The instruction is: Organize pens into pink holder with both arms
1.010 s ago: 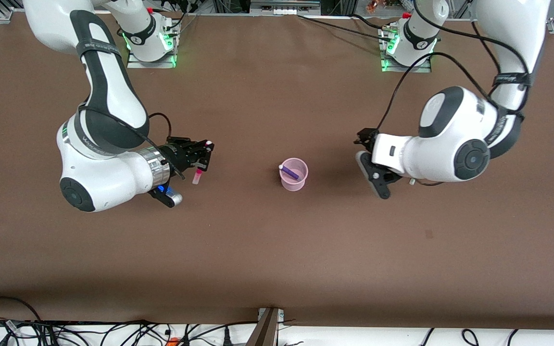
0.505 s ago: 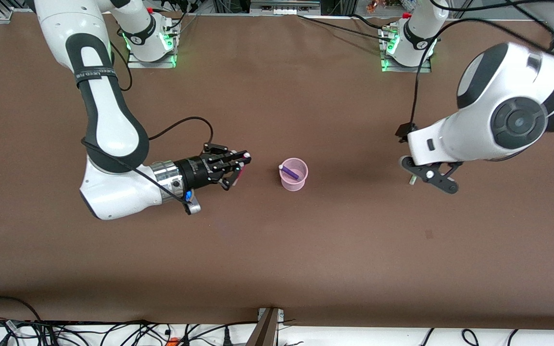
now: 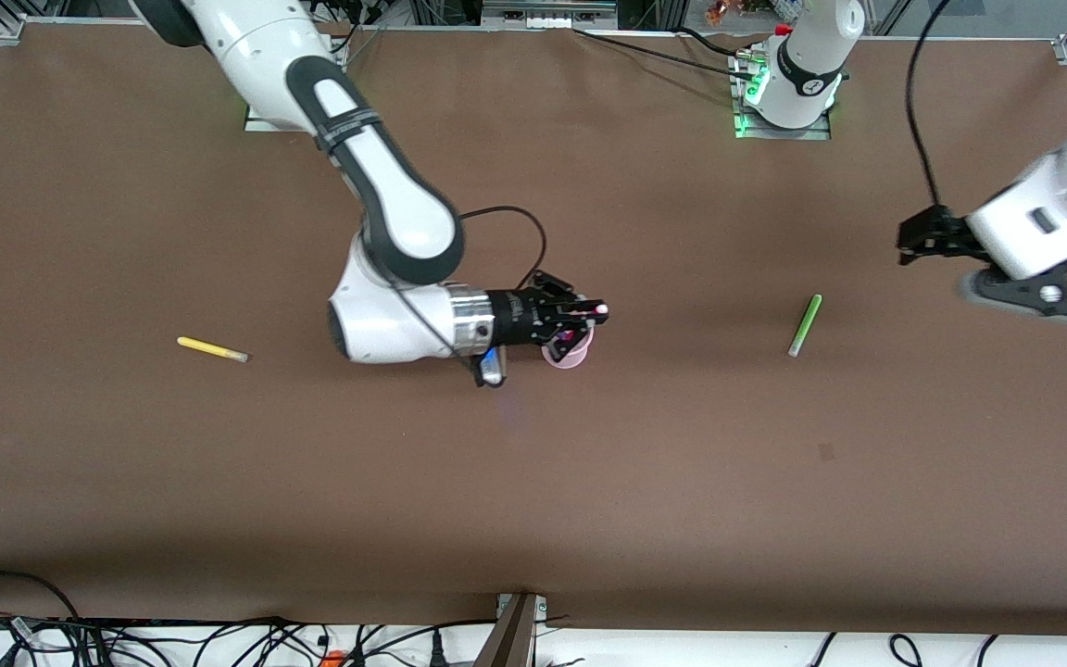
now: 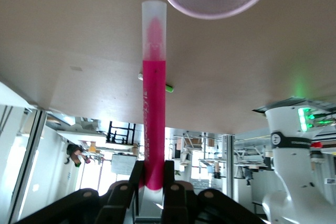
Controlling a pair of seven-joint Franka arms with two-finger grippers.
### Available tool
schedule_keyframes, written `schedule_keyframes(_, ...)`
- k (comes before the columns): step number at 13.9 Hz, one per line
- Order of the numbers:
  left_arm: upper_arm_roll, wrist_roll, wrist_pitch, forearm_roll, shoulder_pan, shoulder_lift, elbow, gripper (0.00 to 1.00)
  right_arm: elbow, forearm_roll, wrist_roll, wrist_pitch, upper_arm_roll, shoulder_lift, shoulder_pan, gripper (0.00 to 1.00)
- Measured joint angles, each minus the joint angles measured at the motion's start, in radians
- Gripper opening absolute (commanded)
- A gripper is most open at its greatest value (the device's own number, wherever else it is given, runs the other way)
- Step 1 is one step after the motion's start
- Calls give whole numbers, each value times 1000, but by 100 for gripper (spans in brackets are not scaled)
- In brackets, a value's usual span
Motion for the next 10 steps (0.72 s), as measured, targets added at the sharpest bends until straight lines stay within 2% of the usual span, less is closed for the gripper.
schedule_keyframes(2, 85, -5, 81, -22, -28, -79, -104, 100, 1, 0, 48, 9, -2, -1, 5, 0)
schedule_keyframes(4, 137, -8, 151, -32, -63, -170, -219, 100, -17, 16, 60, 8, -5, 0, 0, 0)
schedule_keyframes(7, 151, -12, 174, -32, -109, -250, -294, 100, -77, 81, 58, 8, -3, 4, 6, 0)
schedule_keyframes(10, 156, -17, 175, -32, -114, -256, -313, 100, -87, 103, 58, 8, -1, 4, 12, 0)
